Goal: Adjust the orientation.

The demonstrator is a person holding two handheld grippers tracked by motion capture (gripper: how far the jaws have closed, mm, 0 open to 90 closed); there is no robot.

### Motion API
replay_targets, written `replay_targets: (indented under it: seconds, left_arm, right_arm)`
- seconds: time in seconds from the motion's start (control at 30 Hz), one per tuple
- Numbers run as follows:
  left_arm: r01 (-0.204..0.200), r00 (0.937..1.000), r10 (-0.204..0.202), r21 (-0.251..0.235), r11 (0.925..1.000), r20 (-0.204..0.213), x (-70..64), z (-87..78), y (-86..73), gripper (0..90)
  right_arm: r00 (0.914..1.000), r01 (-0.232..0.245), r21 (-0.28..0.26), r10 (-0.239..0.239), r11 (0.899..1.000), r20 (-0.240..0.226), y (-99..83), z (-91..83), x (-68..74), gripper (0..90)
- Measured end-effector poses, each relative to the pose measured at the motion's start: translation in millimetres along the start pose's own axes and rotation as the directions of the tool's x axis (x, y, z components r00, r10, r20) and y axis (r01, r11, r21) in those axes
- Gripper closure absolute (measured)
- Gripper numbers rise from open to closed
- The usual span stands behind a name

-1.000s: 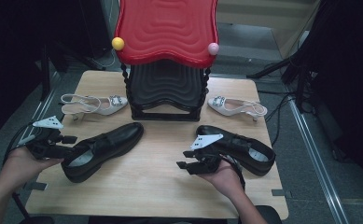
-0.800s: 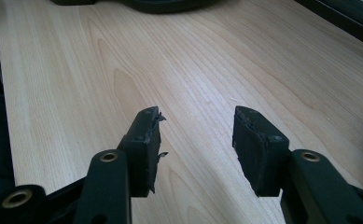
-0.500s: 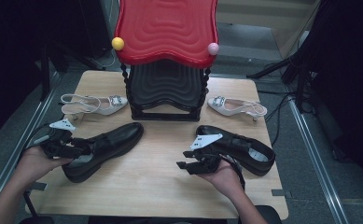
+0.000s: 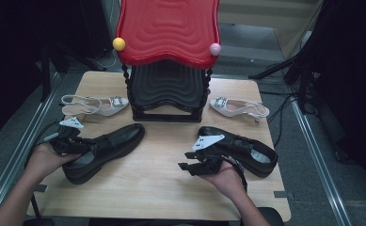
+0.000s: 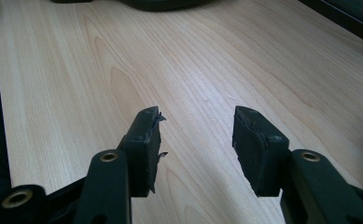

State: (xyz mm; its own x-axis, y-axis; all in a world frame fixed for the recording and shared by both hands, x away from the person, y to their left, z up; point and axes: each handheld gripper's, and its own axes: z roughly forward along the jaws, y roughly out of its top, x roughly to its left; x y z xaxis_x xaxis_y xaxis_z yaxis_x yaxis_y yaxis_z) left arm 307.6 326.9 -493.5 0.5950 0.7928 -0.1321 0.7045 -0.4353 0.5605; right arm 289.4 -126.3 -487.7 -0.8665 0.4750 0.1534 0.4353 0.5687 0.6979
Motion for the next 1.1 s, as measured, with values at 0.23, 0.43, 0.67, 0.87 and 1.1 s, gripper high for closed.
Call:
replay_targets:
  seconds: [0.23,0.43,0.67,0.87,1.1]
  left_arm:
    - [-0.009,0.9996,0.009,0.006,0.9999,-0.025,-4.4,-2.1,2.9,86.4]
    - [-0.030,0.9995,0.030,-0.018,0.9994,0.000,-20.4,-7.5,12.0,86.5]
    - [-0.055,0.9968,0.058,-0.041,0.9976,0.056,-53.7,-2.1,35.1,86.4]
    - [-0.060,0.9948,0.062,-0.032,0.9977,0.080,-80.4,21.5,50.8,86.0]
    - [-0.059,0.9954,0.059,-0.006,0.9983,0.075,-101.2,41.0,63.4,85.8]
  right_arm:
    - [0.9999,-0.010,-0.007,0.010,1.000,0.001,-0.1,-1.3,-1.9,52.8]
    - [1.0000,-0.009,-0.017,0.009,1.000,0.002,0.0,-2.5,-2.7,53.1]
    - [0.9999,-0.010,-0.021,0.010,1.000,0.004,0.3,-3.5,-1.6,53.2]
    - [0.9999,-0.006,-0.030,0.006,1.000,0.010,0.0,-5.6,-2.0,53.3]
    - [0.9998,-0.002,-0.032,0.003,0.999,0.019,-0.6,-6.9,-0.7,53.5]
